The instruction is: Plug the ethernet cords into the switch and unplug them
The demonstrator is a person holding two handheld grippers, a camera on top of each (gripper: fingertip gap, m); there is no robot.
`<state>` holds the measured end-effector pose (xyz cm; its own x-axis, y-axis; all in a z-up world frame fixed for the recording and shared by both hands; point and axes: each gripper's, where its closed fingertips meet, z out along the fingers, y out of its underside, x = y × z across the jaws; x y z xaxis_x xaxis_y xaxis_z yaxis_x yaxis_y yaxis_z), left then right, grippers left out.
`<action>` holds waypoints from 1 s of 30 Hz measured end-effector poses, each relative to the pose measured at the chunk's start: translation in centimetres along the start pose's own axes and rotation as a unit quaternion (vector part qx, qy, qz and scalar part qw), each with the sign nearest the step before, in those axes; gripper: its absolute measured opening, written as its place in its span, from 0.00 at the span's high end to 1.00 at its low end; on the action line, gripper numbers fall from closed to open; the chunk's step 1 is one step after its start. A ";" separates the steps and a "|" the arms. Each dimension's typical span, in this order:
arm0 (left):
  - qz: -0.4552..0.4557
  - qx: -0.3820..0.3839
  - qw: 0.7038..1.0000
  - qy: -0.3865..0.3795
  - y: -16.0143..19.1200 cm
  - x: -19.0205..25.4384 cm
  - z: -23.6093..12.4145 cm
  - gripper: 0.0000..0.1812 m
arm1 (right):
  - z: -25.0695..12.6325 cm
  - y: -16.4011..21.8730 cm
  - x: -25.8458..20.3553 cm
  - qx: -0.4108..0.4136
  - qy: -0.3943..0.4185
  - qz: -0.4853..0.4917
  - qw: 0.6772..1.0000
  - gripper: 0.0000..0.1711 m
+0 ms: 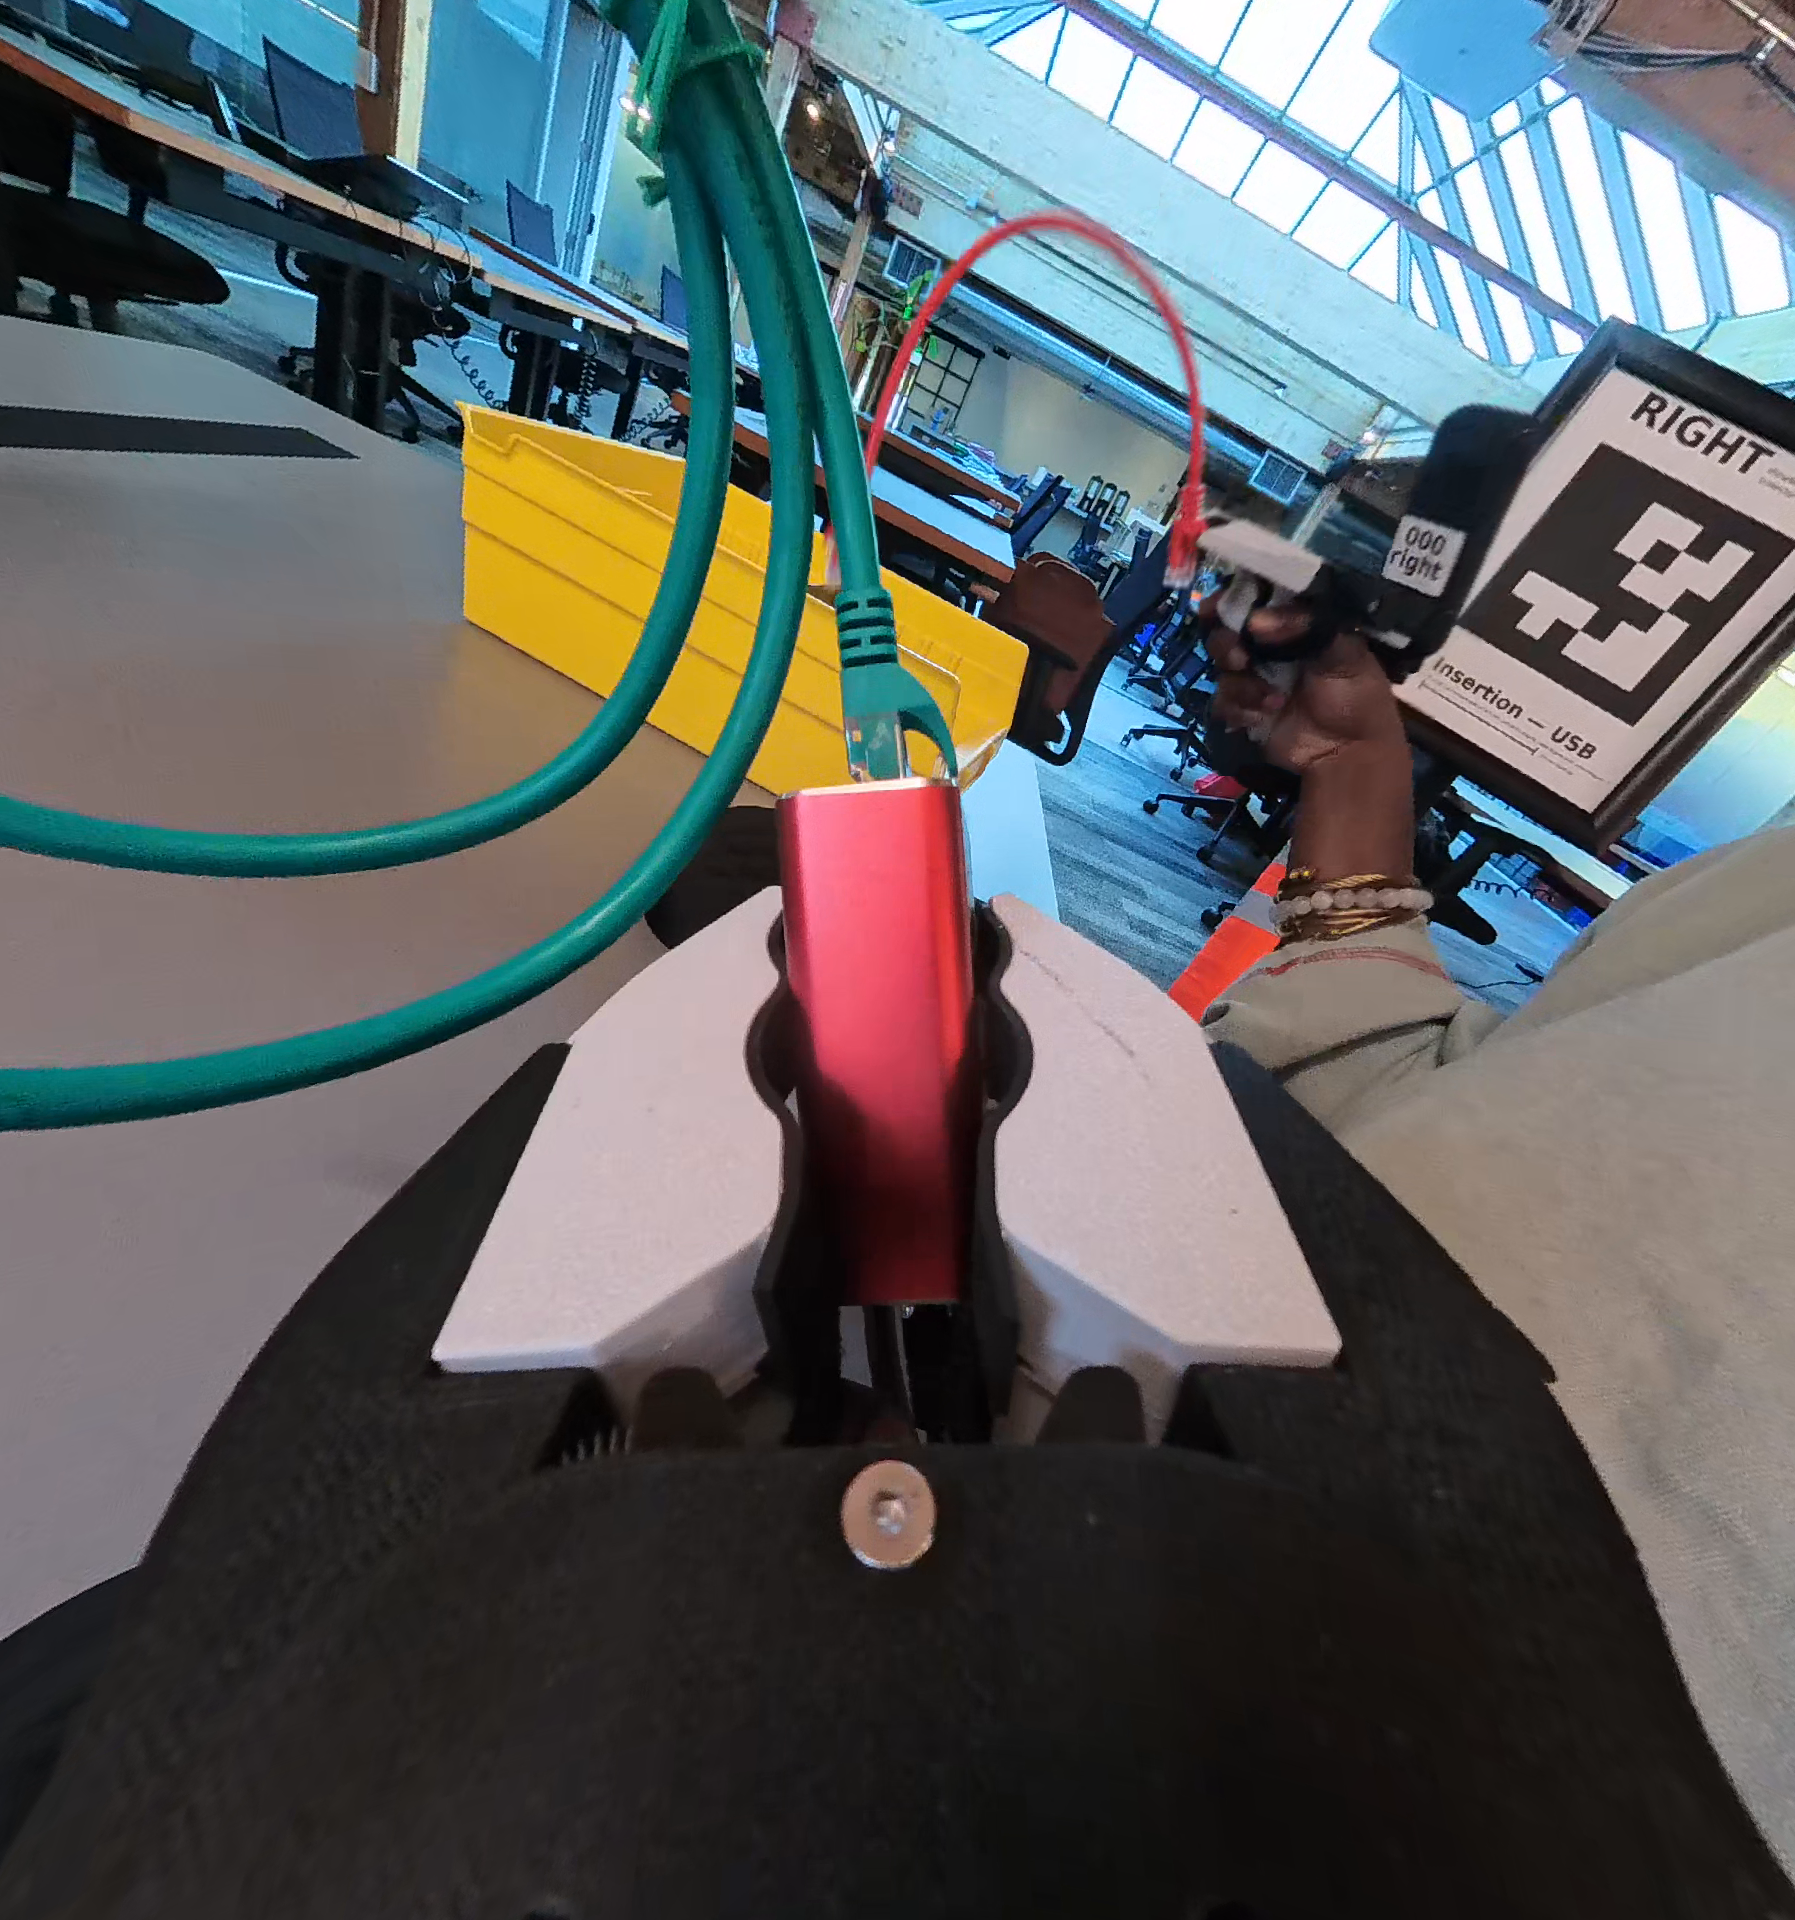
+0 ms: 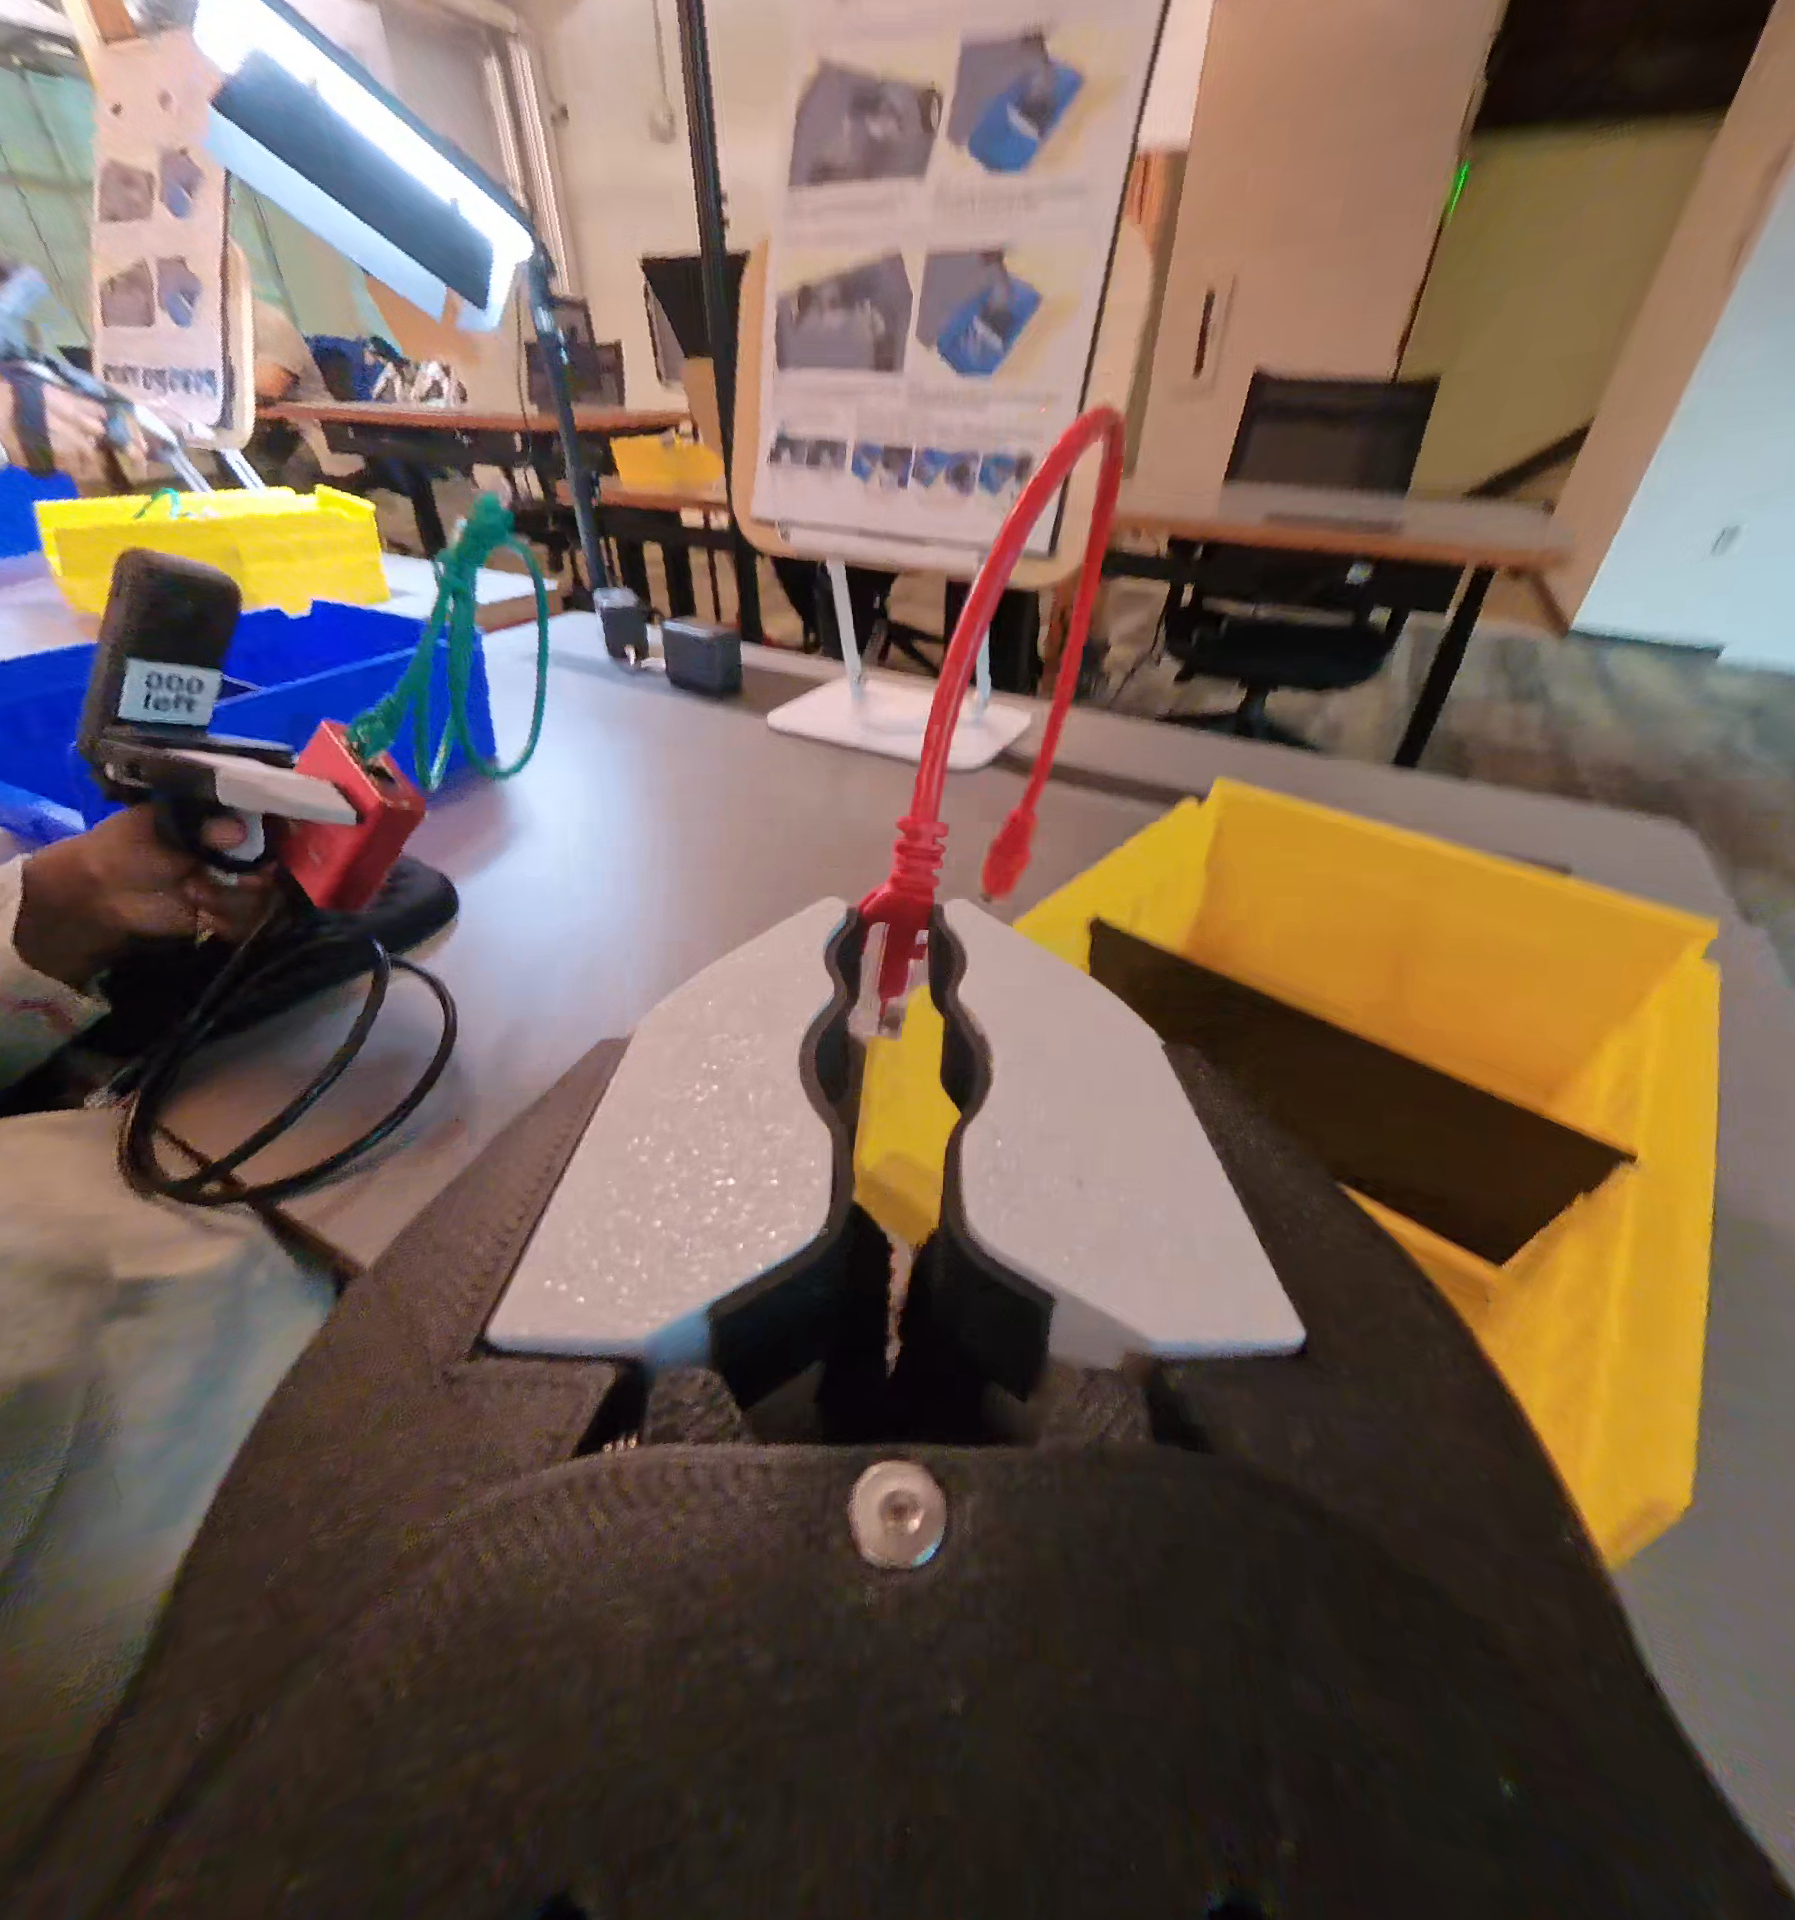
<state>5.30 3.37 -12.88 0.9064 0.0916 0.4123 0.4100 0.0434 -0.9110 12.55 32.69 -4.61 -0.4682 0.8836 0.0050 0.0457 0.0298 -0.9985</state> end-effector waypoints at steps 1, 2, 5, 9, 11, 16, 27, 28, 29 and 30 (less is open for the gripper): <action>-0.001 -0.001 1.000 0.000 0.0 0.0 0.0 0.83 | 0.0 0.8 0.6 -0.012 0.007 0.010 1.000 0.93; -0.002 -0.001 1.000 0.000 0.0 -0.1 0.0 0.83 | 0.0 1.5 1.2 -0.025 0.013 0.019 0.999 0.93; -0.003 -0.001 1.000 0.001 0.0 -0.1 0.0 0.83 | 0.4 4.0 2.6 -0.065 0.020 0.047 0.997 0.93; -0.005 -0.002 1.000 0.001 0.1 -0.1 0.0 0.83 | 1.3 5.7 4.0 -0.076 0.023 0.076 0.994 0.92; -0.005 -0.002 1.000 0.001 0.1 -0.1 0.0 0.83 | 1.5 6.3 6.1 -0.078 0.079 0.089 0.990 0.92; -0.008 -0.001 1.000 0.000 0.1 -0.2 0.0 0.83 | 0.9 9.4 10.6 -0.150 0.232 0.075 0.958 0.87; -0.026 0.037 0.999 -0.016 -1.0 -0.9 -0.5 0.83 | 3.8 6.1 8.8 -0.101 0.259 0.009 0.960 0.75; -0.032 0.052 0.998 -0.020 -1.4 -1.1 -0.7 0.83 | 5.4 4.3 6.6 -0.054 0.203 0.017 0.978 0.77; -0.038 0.069 0.997 -0.025 -1.9 -1.4 -1.0 0.83 | 7.0 2.6 4.1 -0.010 0.140 0.027 0.990 0.79; -0.045 0.085 0.995 -0.029 -2.3 -1.6 -1.3 0.83 | 8.5 1.2 1.5 0.024 0.078 0.036 0.996 0.80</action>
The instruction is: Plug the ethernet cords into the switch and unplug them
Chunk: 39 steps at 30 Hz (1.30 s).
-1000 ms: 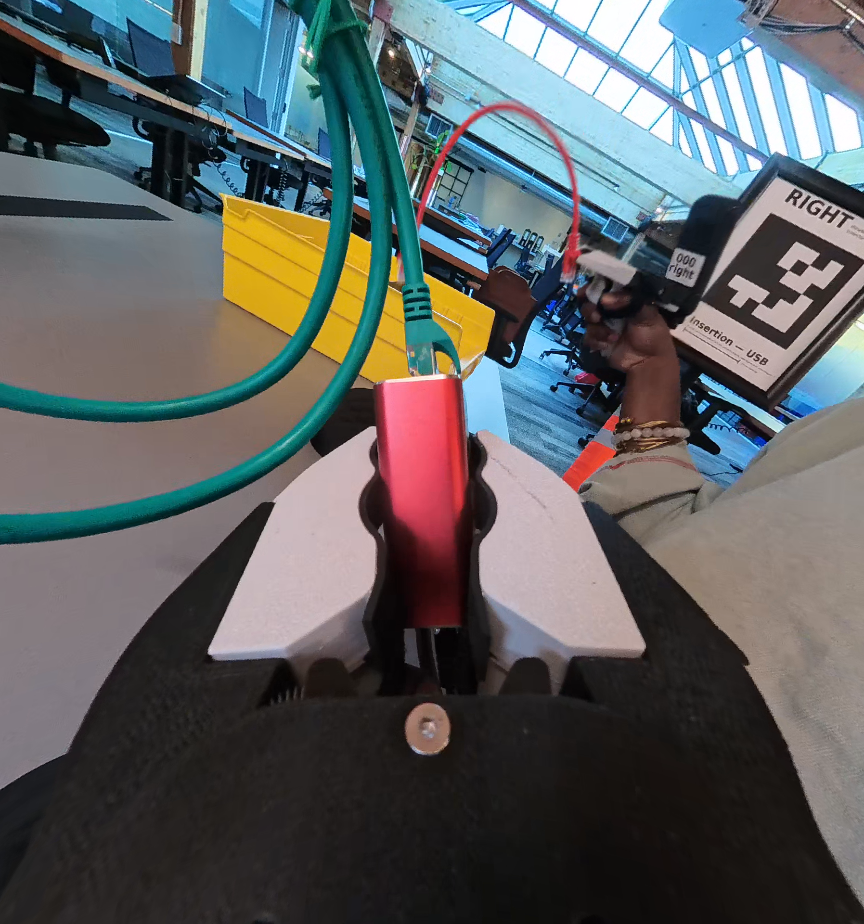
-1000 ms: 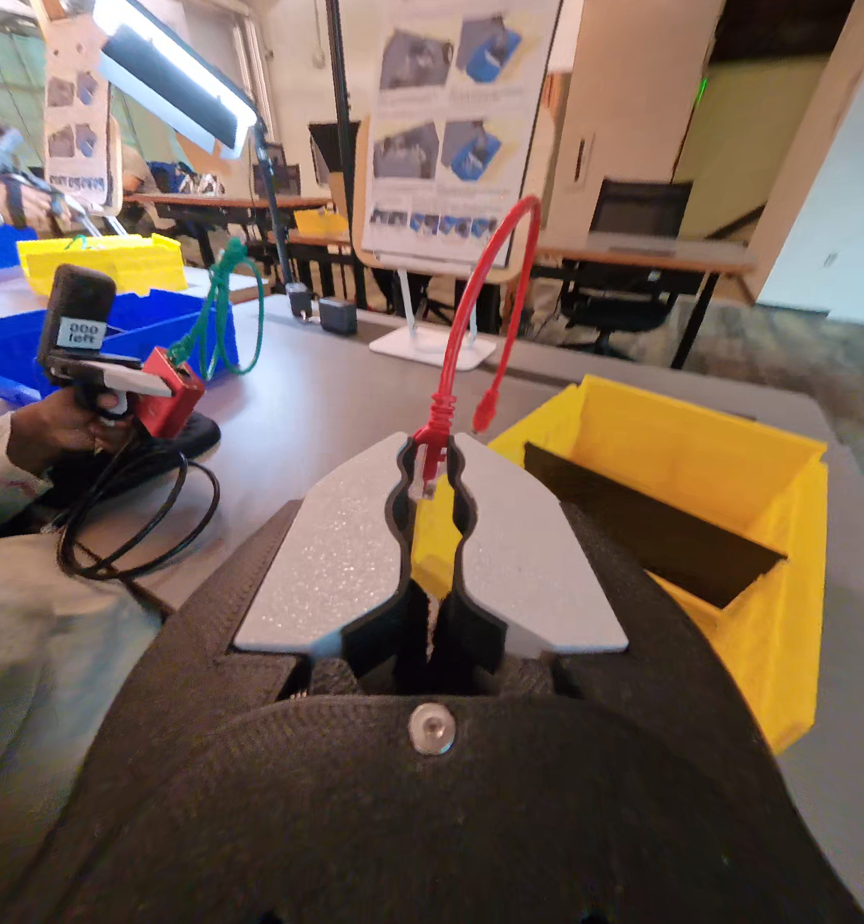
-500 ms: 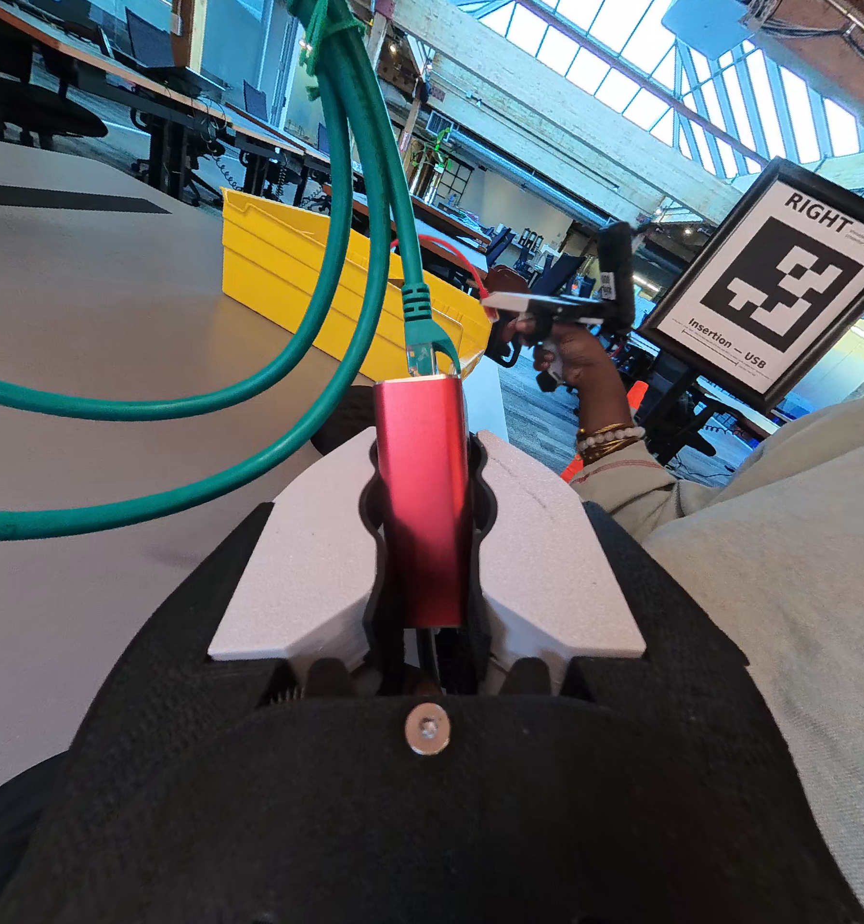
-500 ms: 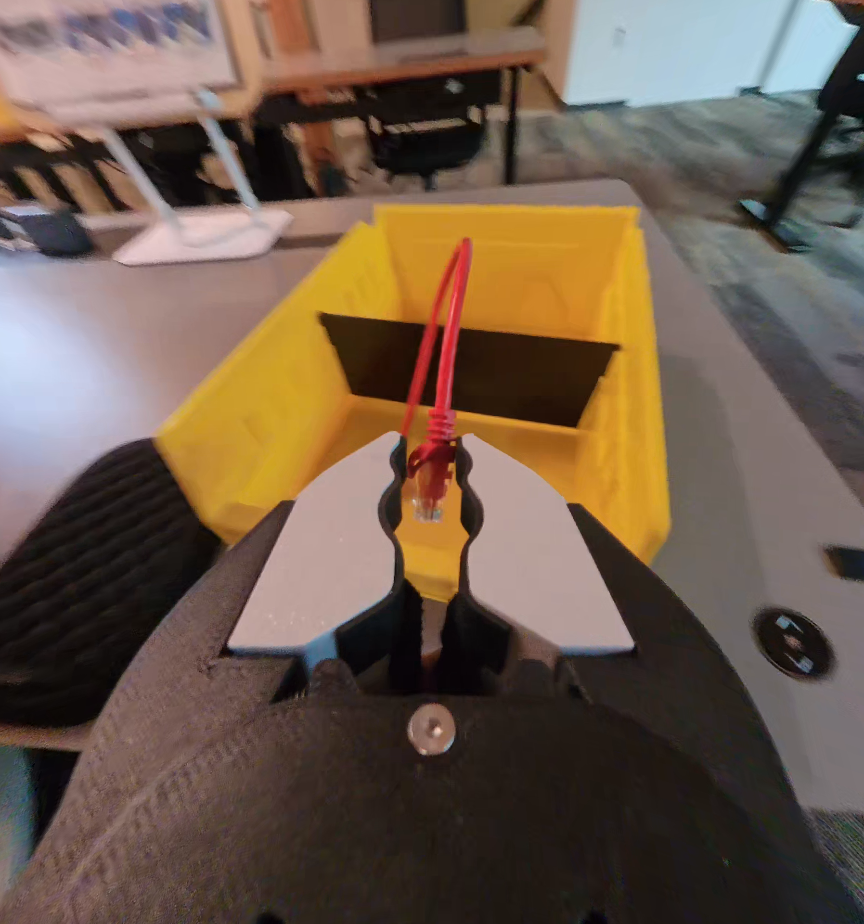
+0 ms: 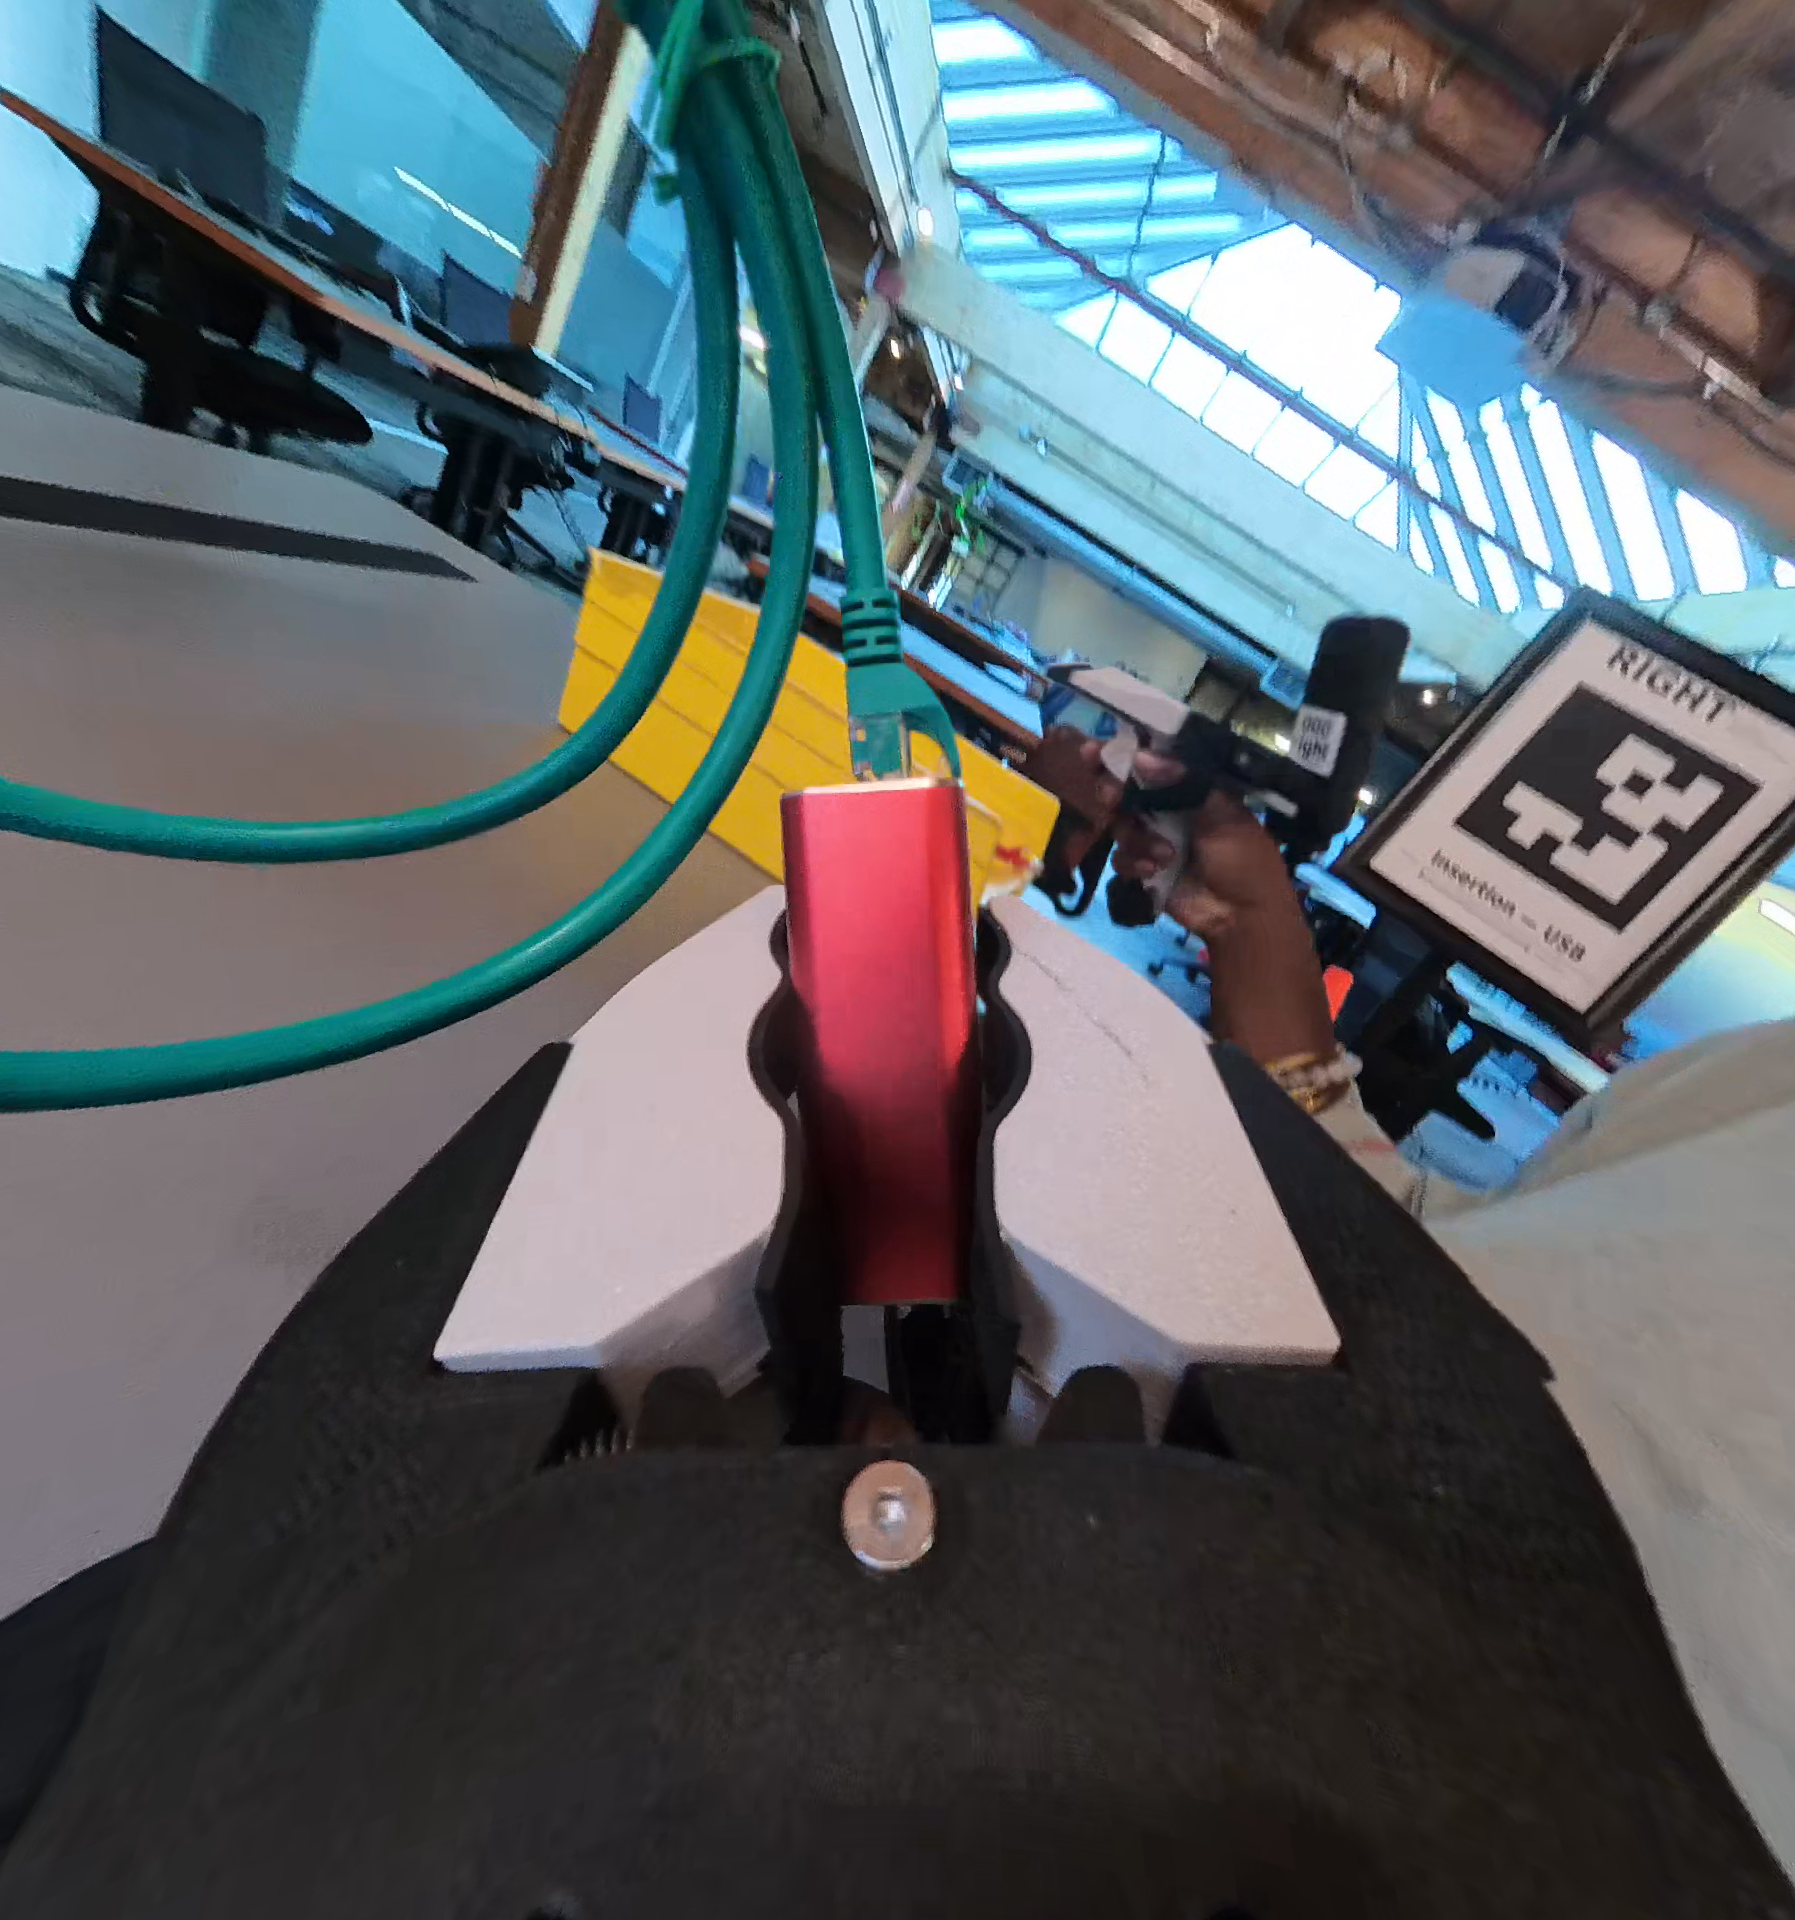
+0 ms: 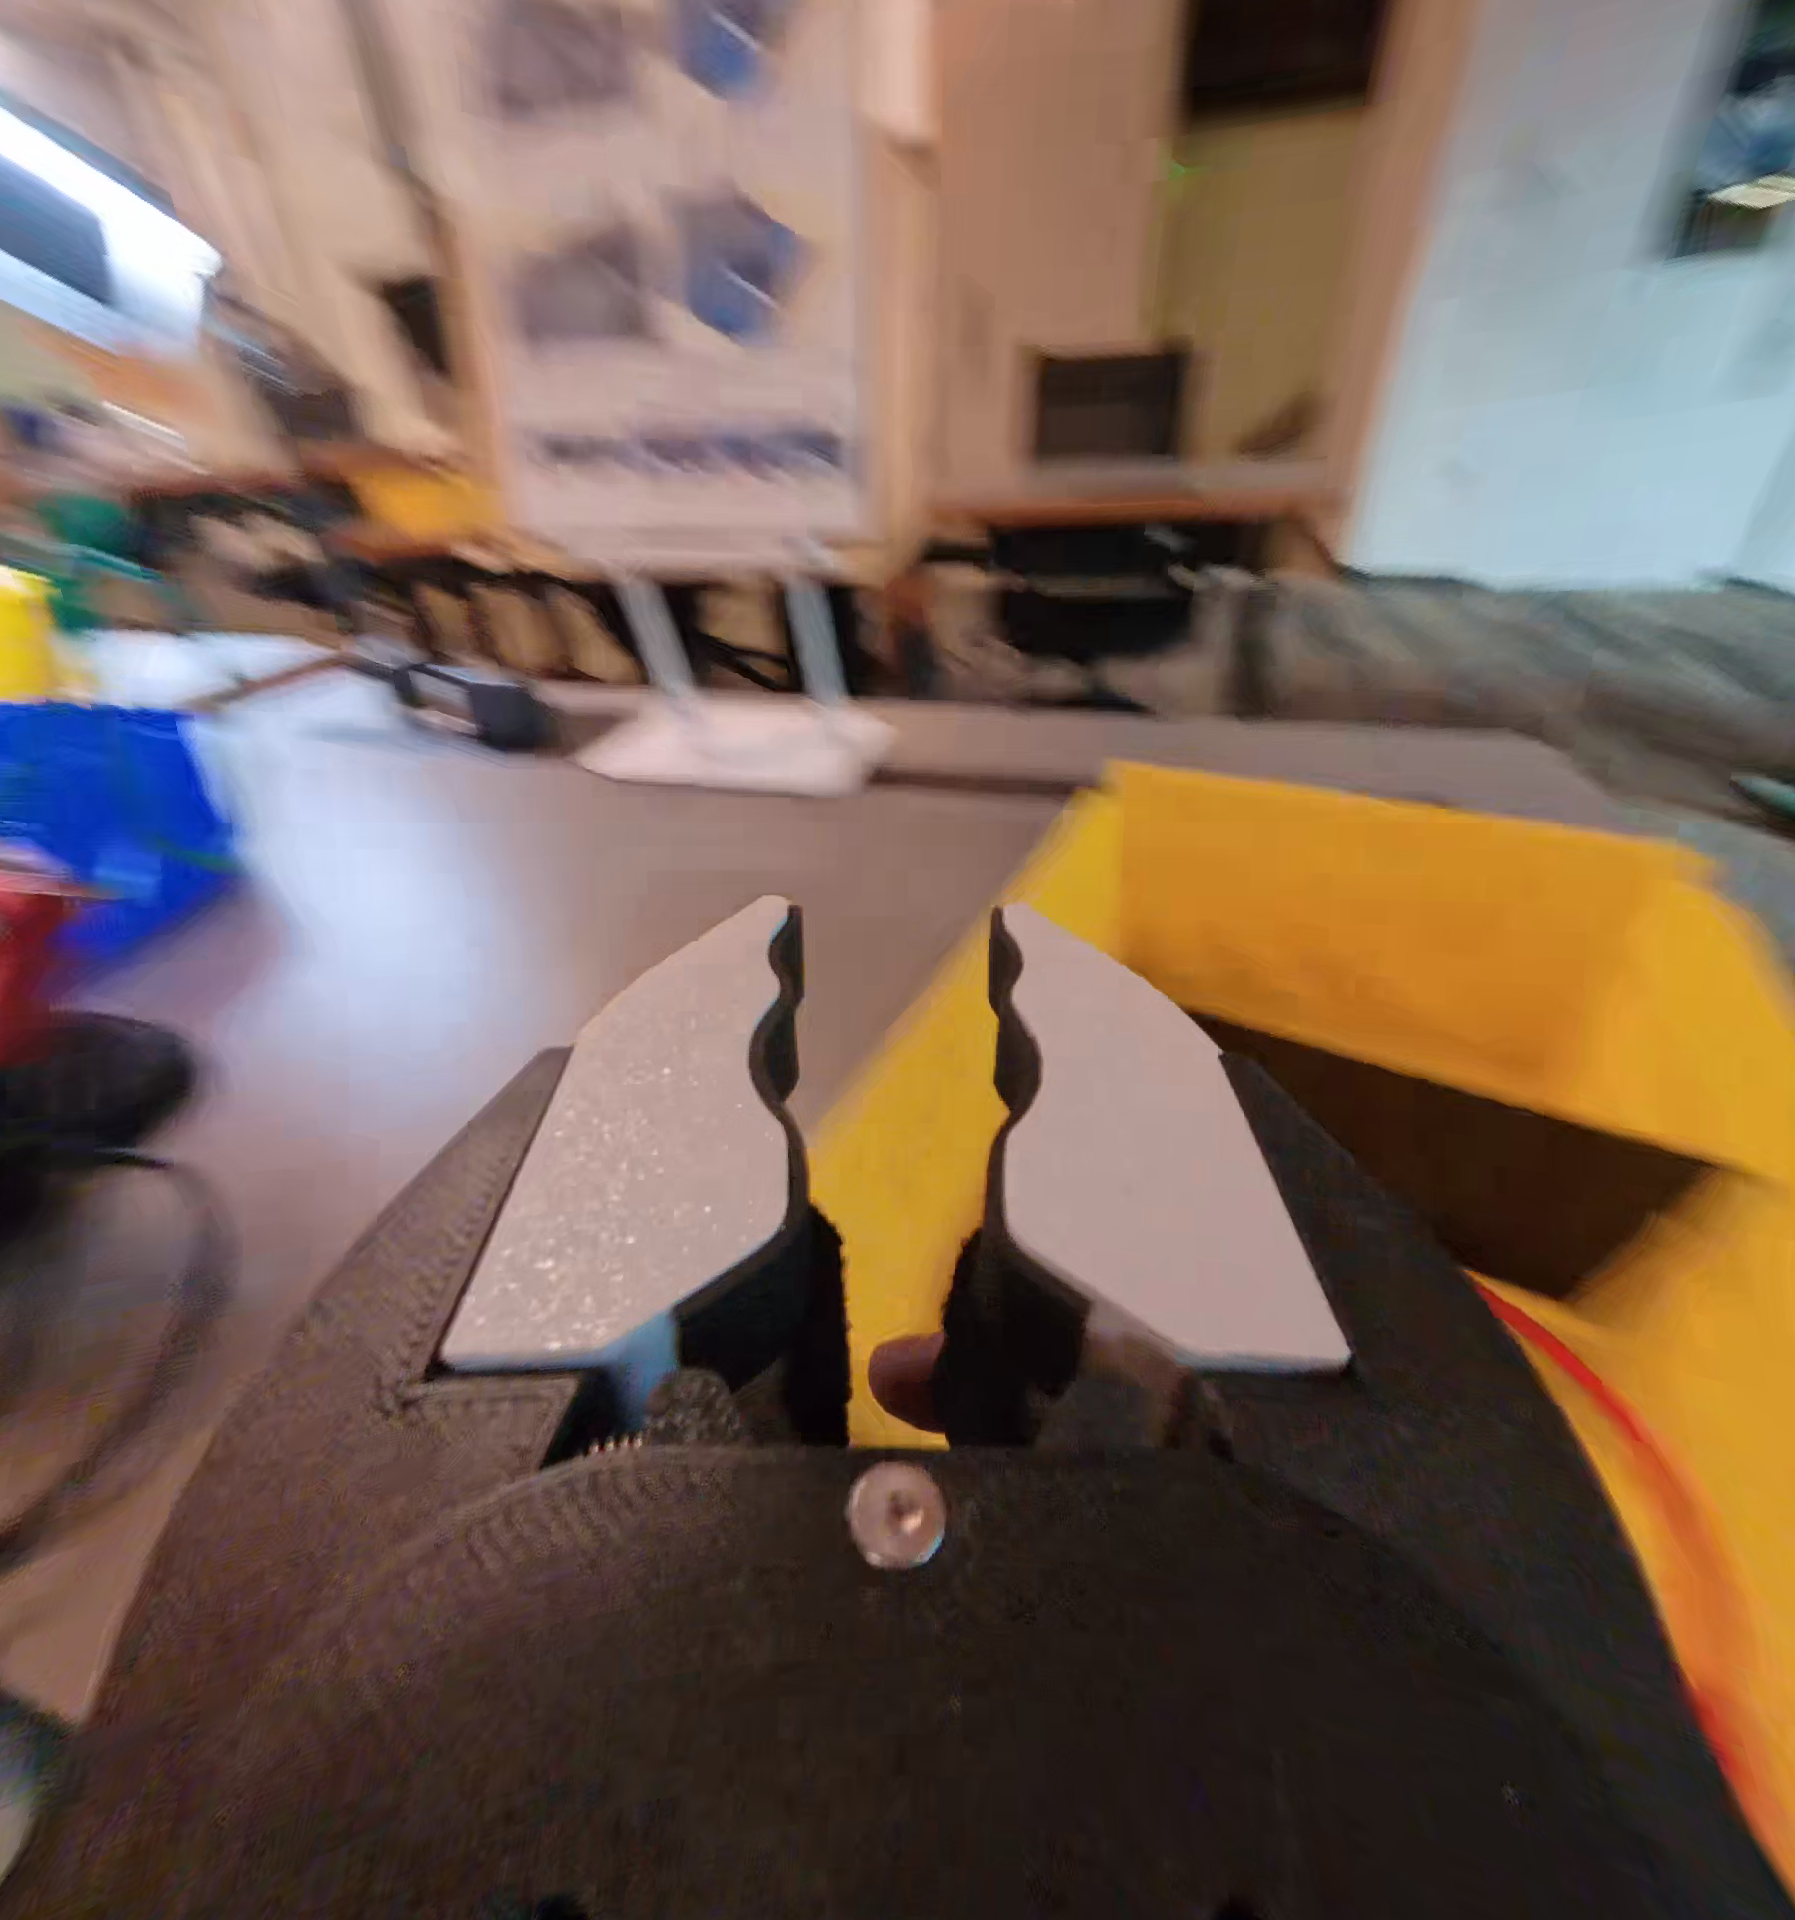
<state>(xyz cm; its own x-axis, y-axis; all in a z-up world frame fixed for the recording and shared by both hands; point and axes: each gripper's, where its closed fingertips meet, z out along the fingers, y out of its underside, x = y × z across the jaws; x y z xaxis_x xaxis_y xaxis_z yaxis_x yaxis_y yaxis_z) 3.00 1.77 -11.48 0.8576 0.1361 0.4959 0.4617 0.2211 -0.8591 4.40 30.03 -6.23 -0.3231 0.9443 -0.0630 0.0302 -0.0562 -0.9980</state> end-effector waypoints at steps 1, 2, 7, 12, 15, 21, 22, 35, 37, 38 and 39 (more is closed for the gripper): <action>-0.008 0.013 1.000 -0.001 -0.4 -0.2 -0.2 0.83 | 1.0 -0.7 -2.8 0.016 -0.057 0.008 0.998 0.80; -0.017 0.025 1.000 -0.001 -0.8 -0.3 -0.5 0.84 | 2.0 -0.8 -5.6 0.019 -0.112 0.011 0.994 0.80; -0.058 0.105 0.993 0.004 -3.0 -0.8 -1.6 0.84 | 5.3 1.1 -18.7 -0.021 -0.358 0.075 0.931 0.80; -0.062 0.198 0.977 0.040 -5.5 0.4 -2.7 0.84 | 8.0 5.6 -28.0 -0.099 -0.462 0.185 0.862 0.79; -0.039 0.216 0.975 0.042 -5.8 1.1 -2.7 0.84 | 8.8 6.8 -30.6 -0.111 -0.466 0.195 0.856 0.77; -0.035 0.226 0.972 0.053 -5.1 1.9 -1.4 0.84 | 9.4 7.2 -32.2 -0.087 -0.480 0.212 0.847 0.86; -0.037 0.225 0.972 0.054 -5.0 2.0 -1.2 0.84 | 9.3 7.1 -32.1 -0.080 -0.484 0.218 0.844 0.90; -0.009 0.236 0.969 0.070 -5.2 3.0 -1.2 0.84 | 8.7 6.4 -31.4 -0.032 -0.503 0.240 0.829 0.92; 0.024 0.239 0.968 0.067 -5.2 3.6 -1.2 0.84 | 8.5 6.2 -31.2 -0.021 -0.506 0.245 0.827 0.92; 0.049 0.238 0.968 0.062 -5.2 3.9 -1.2 0.84 | 8.5 6.1 -31.1 -0.015 -0.506 0.246 0.827 0.92; 0.077 0.236 0.967 0.052 -5.1 4.1 -1.2 0.84 | 8.5 6.0 -30.9 -0.012 -0.506 0.245 0.827 0.92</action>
